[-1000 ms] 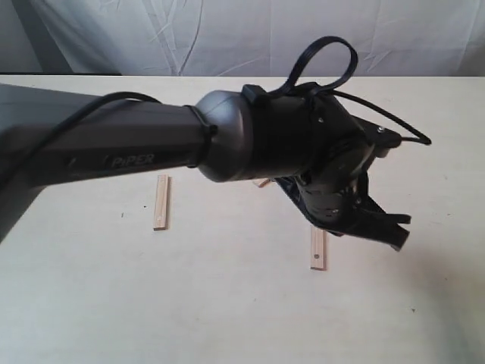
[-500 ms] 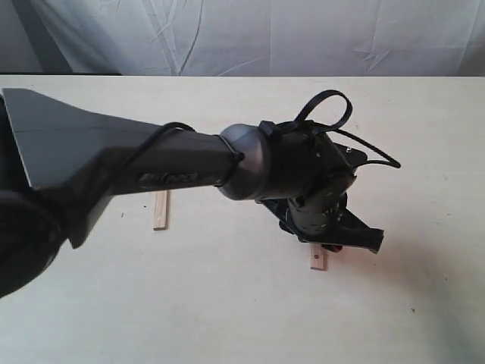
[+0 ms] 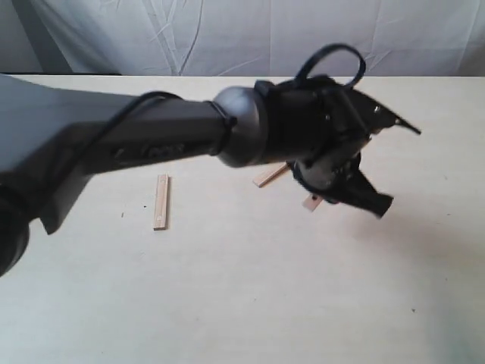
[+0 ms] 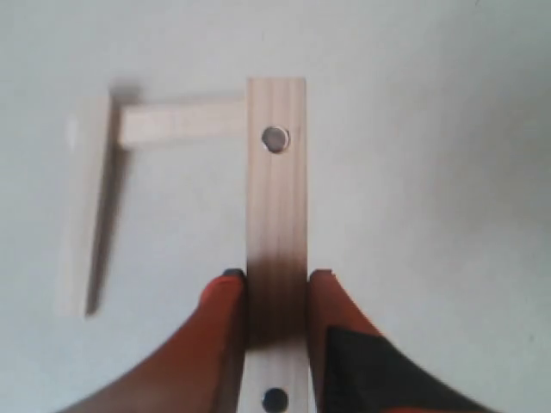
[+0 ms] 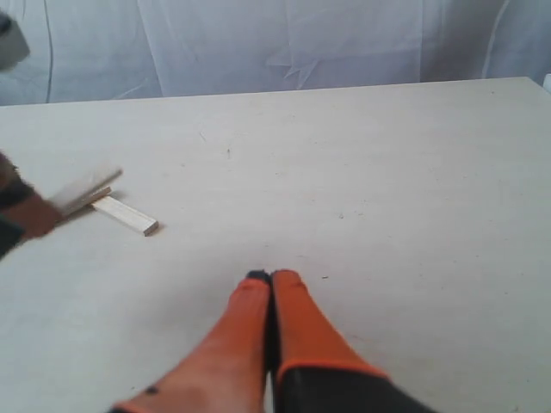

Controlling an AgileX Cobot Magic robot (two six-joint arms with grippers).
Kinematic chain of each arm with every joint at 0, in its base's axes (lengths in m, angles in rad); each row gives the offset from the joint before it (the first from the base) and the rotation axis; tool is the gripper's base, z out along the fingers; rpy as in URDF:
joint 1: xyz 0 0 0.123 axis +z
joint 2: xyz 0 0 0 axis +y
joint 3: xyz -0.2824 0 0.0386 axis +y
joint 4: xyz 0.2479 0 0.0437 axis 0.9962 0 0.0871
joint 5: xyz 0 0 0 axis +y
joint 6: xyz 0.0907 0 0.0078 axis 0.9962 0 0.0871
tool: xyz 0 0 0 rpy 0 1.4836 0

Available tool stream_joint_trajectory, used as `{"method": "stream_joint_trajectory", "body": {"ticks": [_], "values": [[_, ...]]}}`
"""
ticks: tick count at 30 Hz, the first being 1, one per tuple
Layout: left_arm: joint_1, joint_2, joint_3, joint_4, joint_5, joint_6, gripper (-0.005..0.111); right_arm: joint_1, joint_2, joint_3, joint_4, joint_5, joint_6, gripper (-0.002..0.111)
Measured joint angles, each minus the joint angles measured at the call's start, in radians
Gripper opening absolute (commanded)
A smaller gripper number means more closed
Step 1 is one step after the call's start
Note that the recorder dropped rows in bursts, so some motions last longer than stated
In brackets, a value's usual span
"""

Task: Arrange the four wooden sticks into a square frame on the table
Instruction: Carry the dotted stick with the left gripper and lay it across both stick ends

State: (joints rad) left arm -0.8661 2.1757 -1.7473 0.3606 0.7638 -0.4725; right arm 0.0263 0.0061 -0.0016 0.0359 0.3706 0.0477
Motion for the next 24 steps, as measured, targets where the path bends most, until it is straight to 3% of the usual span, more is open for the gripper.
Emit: {"method": "stream_joint_trajectory", "body": {"ticks": [5,10,24], "values": [[0.059,-0.005,-0.112,-0.066,-0.007,0.117,0.000,0.000,0.000,0.000,0.000,0.000,0.000,0.000],[0.129,0.041,-0.139,-0.221,0.001,0.304,0.000,0.000,0.000,0.000,0.000,0.000,0.000,0.000],[0.141,0.168,-0.140,-0.268,0.001,0.376,0.000,0.000,0.000,0.000,0.000,0.000,0.000,0.000]]}}
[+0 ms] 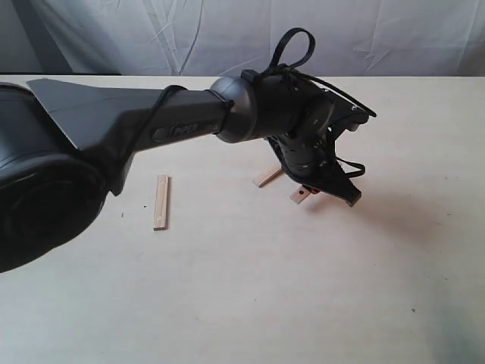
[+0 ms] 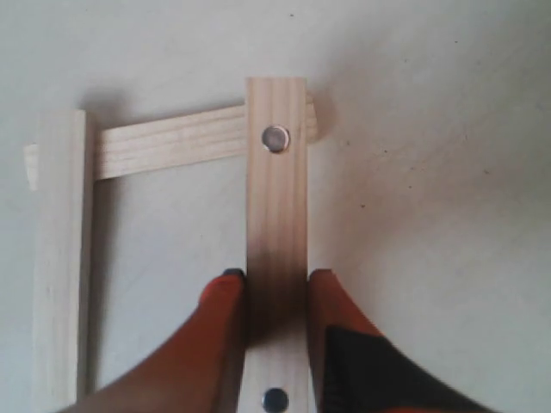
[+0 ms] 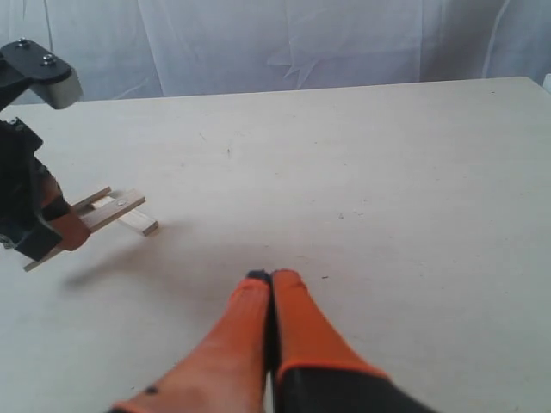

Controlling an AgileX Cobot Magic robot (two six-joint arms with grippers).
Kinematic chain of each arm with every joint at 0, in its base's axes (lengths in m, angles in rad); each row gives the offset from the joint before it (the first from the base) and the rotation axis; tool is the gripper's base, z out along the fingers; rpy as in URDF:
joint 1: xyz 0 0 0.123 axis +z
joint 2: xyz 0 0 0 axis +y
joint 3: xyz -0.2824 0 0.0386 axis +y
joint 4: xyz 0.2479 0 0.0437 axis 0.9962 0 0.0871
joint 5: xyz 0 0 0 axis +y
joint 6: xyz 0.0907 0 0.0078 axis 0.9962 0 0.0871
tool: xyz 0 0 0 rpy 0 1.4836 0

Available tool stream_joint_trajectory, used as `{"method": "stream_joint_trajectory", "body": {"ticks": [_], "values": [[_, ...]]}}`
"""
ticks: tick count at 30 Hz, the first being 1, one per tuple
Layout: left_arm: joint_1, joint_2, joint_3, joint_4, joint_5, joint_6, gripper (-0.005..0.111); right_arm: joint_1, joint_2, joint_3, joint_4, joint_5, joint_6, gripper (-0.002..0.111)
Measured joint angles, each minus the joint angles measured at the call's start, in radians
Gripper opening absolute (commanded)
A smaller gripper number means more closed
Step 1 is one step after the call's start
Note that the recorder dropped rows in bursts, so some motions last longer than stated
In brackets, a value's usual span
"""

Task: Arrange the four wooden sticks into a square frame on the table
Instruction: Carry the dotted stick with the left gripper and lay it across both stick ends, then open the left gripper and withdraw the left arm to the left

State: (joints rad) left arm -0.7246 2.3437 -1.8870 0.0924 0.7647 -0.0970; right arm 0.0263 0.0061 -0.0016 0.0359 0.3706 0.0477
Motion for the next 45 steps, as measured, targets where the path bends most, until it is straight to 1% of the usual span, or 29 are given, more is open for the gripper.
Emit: {"method": "stream_joint_trajectory", "body": {"ticks": [11,19,22,28,30,32,36,38,40,44,45], "values": [[0.000,0.006,0.000,0.000,-0.016,0.002,0.000,0.000,0.000,0.000,0.000,0.000,0.000,0.000],[0.000,0.006,0.000,0.000,-0.016,-0.049,0.000,0.000,0.000,0.000,0.000,0.000,0.000,0.000],[0.000,0.006,0.000,0.000,-0.016,-0.077,0.006,0.000,0.000,0.000,0.000,0.000,0.000,0.000],[0.000,0.006,0.000,0.000,-0.017,-0.101,0.030,0.000,0.000,0.000,0.000,0.000,0.000,0.000],[0.000,0.006,0.000,0.000,-0.017,-0.101,0.034,0.000,0.000,0.000,0.000,0.000,0.000,0.000],[0.000,0.006,0.000,0.000,-0.019,-0.103,0.035,0.000,0.000,0.000,0.000,0.000,0.000,0.000],[0.000,0.006,0.000,0.011,-0.019,-0.103,0.035,0.000,0.000,0.000,0.000,0.000,0.000,0.000],[0.000,0.009,0.000,0.024,-0.015,-0.103,0.033,0.000,0.000,0.000,0.000,0.000,0.000,0.000],[0.000,0.007,0.000,0.040,0.009,-0.103,0.025,0.000,0.000,0.000,0.000,0.000,0.000,0.000],[0.000,-0.031,0.000,0.081,0.068,-0.103,0.003,0.000,0.000,0.000,0.000,0.000,0.000,0.000],[0.000,-0.050,0.000,0.094,0.084,-0.103,0.000,0.000,0.000,0.000,0.000,0.000,0.000,0.000]]}}
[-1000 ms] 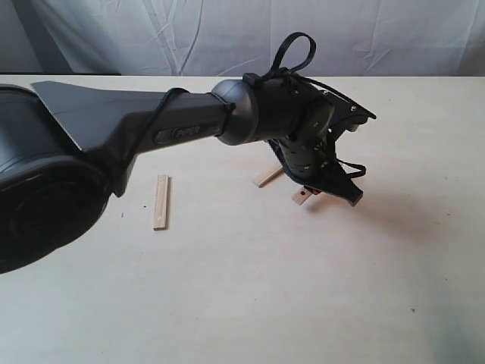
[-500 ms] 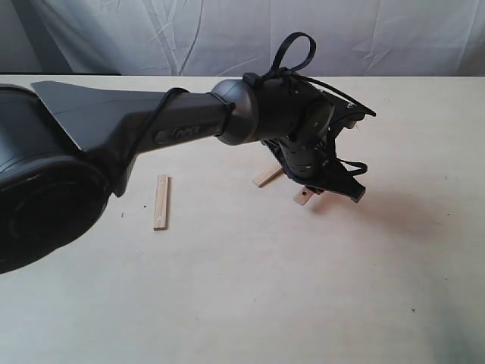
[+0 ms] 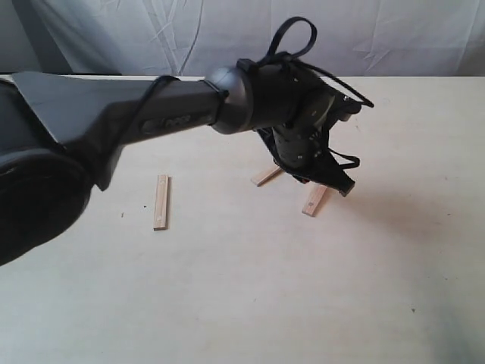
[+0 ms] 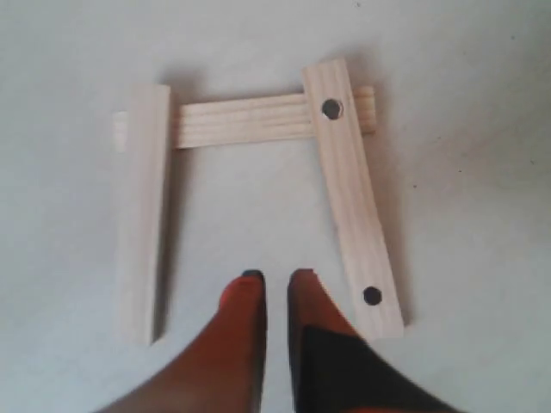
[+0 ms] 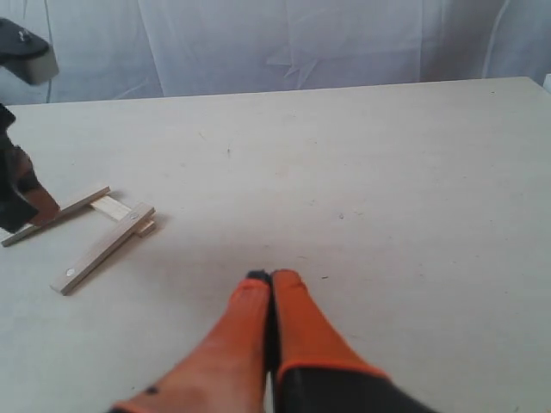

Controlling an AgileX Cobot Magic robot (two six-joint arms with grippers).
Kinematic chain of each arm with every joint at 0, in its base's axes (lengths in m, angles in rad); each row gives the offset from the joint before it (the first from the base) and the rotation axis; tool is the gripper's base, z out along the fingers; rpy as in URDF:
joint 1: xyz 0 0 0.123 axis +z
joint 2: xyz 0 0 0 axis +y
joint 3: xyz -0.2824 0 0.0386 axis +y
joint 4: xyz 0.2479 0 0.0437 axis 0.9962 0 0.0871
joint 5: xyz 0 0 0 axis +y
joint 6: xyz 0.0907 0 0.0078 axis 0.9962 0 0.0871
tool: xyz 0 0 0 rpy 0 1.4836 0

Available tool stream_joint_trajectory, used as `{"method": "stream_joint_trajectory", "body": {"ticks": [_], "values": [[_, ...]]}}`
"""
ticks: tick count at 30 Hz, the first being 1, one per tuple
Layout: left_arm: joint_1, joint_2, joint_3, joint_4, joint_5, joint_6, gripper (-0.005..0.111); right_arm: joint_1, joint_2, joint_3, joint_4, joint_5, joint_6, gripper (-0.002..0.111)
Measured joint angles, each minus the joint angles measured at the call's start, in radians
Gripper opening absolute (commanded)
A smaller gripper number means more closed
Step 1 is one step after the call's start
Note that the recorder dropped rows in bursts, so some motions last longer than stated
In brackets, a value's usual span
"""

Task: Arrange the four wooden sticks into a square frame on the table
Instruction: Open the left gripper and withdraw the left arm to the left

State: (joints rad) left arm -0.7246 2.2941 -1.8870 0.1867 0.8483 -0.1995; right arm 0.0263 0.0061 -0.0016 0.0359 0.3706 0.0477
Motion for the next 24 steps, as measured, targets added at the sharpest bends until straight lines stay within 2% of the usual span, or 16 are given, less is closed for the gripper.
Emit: {"method": "stream_joint_trajectory", "body": {"ticks": [7,11,18,24], "values": [[0.009,-0.132,-0.002,0.043,0.124,0.000,0.000,0.000,0.000,0.000,0.000,0.000,0.000,0.000],[0.047,-0.215,0.041,0.045,0.188,0.000,0.000,0.000,0.000,0.000,0.000,0.000,0.000,0.000],[0.156,-0.418,0.246,-0.058,0.141,0.000,0.000,0.000,0.000,0.000,0.000,0.000,0.000,0.000],[0.253,-0.610,0.496,-0.079,0.044,0.000,0.000,0.000,0.000,0.000,0.000,0.000,0.000,0.000]]}}
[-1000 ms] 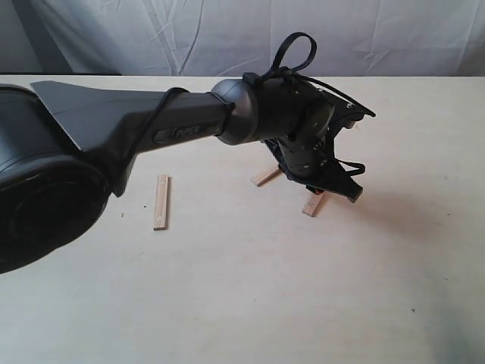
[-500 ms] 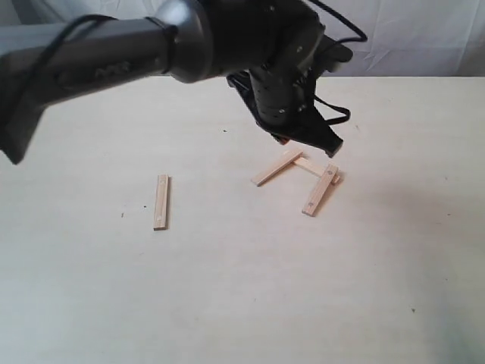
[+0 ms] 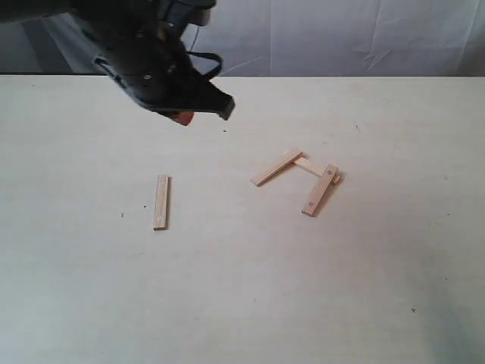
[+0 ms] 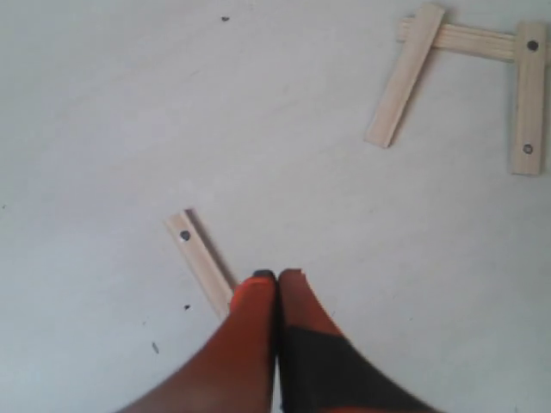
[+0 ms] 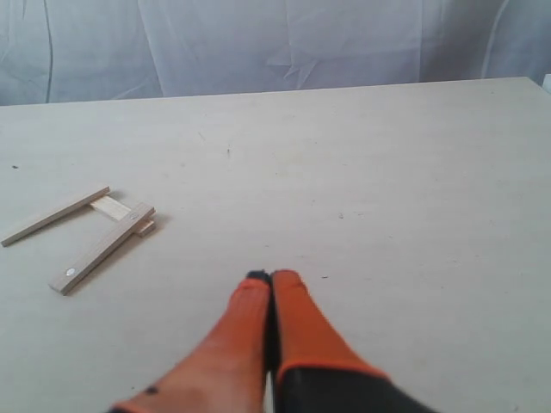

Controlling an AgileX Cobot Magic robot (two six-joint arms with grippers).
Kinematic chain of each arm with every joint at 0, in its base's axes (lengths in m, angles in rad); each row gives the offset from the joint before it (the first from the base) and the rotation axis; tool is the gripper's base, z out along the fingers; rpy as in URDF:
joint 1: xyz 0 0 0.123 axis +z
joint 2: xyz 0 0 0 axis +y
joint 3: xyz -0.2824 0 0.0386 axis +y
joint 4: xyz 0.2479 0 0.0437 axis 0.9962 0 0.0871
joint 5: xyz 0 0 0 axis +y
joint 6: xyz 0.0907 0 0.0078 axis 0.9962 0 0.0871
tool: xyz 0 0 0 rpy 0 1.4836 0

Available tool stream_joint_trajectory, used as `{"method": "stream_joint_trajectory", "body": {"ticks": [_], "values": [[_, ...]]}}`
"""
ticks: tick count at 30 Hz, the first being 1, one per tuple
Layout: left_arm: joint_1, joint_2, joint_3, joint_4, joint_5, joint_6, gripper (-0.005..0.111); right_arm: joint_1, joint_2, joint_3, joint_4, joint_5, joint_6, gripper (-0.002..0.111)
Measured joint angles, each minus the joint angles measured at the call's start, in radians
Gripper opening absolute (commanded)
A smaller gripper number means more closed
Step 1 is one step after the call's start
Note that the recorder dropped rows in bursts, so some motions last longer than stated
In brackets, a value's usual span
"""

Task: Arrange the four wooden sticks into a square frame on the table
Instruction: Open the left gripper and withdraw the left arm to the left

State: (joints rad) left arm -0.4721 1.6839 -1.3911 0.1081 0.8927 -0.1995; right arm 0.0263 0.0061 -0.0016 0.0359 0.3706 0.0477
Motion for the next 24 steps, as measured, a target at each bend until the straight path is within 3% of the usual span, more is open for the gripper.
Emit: {"method": "stream_joint_trajectory", "body": {"ticks": [13,24], "values": [[0.285,-0.441,0.496,-0.065,-0.163,0.000,0.000,0.000,0.000,0.000,0.000,0.000,0.000,0.000],[0.311,-0.738,0.785,-0.145,-0.201,0.000,0.000,0.000,0.000,0.000,0.000,-0.034,0.000,0.000]]}}
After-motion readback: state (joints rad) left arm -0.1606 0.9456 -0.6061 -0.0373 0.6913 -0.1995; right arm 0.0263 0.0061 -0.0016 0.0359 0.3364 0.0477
